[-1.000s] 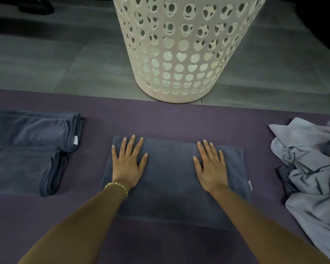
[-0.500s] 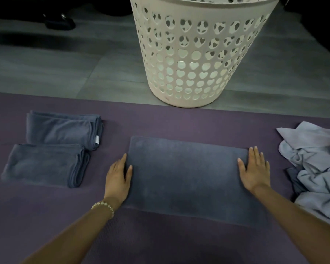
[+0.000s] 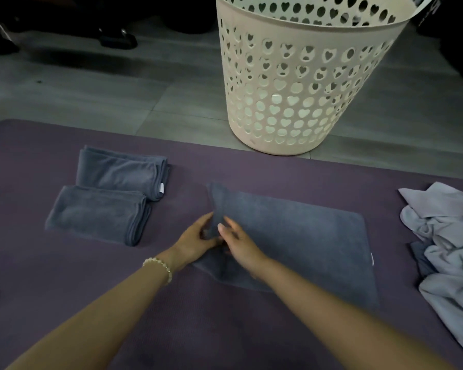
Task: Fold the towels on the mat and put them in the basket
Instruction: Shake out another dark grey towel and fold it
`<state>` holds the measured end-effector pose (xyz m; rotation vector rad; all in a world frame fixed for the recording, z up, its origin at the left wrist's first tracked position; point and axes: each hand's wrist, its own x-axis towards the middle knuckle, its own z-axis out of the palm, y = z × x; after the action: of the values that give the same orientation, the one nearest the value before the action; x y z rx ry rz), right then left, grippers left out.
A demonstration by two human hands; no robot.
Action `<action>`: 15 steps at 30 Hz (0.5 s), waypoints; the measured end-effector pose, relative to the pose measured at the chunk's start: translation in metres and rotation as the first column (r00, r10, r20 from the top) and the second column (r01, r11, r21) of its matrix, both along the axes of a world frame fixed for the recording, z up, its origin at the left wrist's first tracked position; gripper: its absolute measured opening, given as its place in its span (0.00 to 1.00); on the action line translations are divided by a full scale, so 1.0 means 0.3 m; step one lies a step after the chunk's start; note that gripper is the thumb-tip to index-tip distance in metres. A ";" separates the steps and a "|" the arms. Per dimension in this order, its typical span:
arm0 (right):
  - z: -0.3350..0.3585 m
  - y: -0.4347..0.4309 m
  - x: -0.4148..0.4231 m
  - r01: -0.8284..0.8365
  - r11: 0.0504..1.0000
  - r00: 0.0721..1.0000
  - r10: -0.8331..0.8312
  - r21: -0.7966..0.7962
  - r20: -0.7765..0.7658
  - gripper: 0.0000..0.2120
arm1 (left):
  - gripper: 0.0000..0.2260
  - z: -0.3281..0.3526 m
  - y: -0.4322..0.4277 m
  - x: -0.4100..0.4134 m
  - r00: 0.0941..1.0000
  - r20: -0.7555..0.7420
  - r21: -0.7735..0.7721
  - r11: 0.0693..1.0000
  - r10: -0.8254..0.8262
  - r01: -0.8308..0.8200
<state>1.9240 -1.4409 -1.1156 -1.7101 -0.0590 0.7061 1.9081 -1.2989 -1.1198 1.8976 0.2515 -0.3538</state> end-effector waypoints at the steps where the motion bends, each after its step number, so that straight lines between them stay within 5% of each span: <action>1: 0.004 0.014 0.010 0.050 0.999 0.998 -0.049 0.012 -0.030 0.17 | 0.27 0.003 -0.020 0.001 0.995 -0.001 -0.009 0.995 -0.096 0.096; 3: 0.011 0.013 0.029 0.153 0.988 0.985 -0.151 0.009 -0.089 0.19 | 0.29 0.008 -0.055 0.004 0.980 -0.100 -0.033 0.985 -0.174 0.172; 8: -0.016 -0.060 0.048 0.292 0.956 0.956 -0.291 0.002 -0.046 0.15 | 0.21 0.090 -0.121 0.003 0.937 -0.339 -0.363 0.930 -0.079 -0.052; 12: 0.001 -0.158 0.066 0.317 0.948 0.945 -0.313 -0.026 0.097 0.14 | 0.12 0.075 -0.158 0.015 0.968 -0.063 -0.193 0.949 0.241 -0.249; 15: 0.050 -0.318 0.073 0.336 0.941 0.928 -0.326 -0.031 0.181 0.17 | 0.16 0.040 -0.206 0.045 0.981 0.187 0.108 0.991 0.061 -0.082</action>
<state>1.9457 -1.5362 -1.1008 -1.7812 0.1300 0.3089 1.9217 -1.3608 -1.1079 2.0143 0.2203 -0.1167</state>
